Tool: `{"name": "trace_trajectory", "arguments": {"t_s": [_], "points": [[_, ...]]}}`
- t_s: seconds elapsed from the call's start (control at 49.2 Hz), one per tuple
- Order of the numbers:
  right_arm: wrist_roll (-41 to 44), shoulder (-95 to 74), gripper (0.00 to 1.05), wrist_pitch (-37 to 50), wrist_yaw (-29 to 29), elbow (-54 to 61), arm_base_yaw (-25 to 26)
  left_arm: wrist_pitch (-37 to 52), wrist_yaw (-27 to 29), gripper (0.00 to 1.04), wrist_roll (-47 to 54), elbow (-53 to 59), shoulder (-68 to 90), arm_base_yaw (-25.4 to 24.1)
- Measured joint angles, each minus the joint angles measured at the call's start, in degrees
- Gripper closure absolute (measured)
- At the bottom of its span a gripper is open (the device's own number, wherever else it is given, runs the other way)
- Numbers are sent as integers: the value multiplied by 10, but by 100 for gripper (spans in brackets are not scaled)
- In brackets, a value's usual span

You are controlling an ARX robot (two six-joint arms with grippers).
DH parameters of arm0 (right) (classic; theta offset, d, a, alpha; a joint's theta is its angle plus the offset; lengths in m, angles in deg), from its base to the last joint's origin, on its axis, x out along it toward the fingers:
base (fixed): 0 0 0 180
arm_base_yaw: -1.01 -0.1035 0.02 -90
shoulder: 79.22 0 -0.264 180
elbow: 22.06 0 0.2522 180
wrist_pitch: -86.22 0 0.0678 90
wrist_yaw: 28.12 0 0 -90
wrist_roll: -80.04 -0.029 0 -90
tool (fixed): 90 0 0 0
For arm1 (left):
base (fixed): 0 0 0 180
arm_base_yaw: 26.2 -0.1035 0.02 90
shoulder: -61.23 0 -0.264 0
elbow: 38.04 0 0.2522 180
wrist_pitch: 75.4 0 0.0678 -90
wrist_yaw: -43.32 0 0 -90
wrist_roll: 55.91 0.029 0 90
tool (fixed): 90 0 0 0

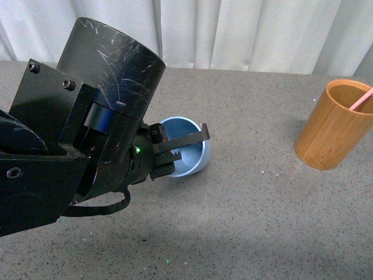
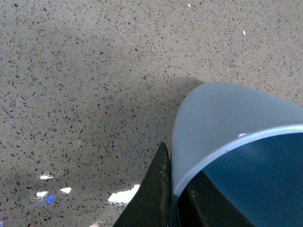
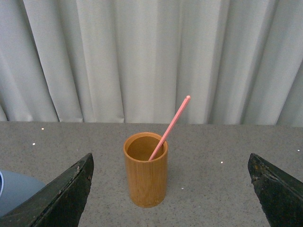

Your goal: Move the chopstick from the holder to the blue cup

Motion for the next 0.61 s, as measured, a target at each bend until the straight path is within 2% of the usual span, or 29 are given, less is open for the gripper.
{"name": "trace_trajectory", "arguments": {"t_s": [0.61], "points": [[0,0,10,0,0,0,0,-73,1,101,49,-15,-27,-5]]}}
